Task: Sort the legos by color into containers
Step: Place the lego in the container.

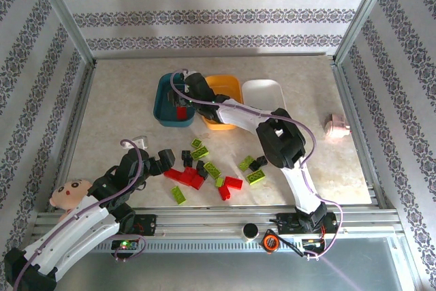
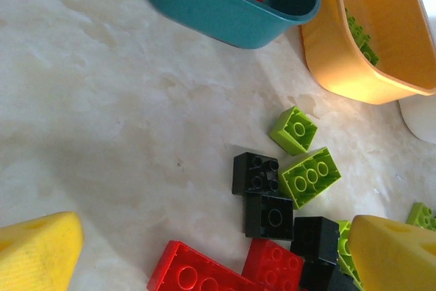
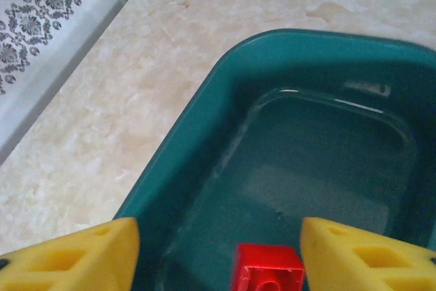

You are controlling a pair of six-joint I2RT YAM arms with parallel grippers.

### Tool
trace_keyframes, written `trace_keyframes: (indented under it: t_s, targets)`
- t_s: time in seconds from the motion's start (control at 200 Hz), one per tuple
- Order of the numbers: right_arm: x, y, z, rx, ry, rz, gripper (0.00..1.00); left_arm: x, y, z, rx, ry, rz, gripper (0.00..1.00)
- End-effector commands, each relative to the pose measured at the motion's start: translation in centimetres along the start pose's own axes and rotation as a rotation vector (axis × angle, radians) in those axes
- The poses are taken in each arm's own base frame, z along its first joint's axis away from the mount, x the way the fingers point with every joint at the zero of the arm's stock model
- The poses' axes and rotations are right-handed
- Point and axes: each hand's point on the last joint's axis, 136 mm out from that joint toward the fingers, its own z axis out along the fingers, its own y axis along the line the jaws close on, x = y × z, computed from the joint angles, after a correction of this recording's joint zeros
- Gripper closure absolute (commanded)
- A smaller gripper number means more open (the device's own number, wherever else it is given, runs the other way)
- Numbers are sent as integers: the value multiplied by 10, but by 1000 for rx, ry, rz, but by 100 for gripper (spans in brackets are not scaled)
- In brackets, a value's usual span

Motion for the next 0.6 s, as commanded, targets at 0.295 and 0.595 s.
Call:
trace_keyframes:
  t_s: [0.295, 0.595]
  targets:
    - [-6, 5, -71, -34, -49, 24, 31, 42, 5, 16, -52, 244, 31, 11]
    - [37, -19, -126, 0, -31, 51, 32, 68, 7, 26, -76, 353, 25, 13]
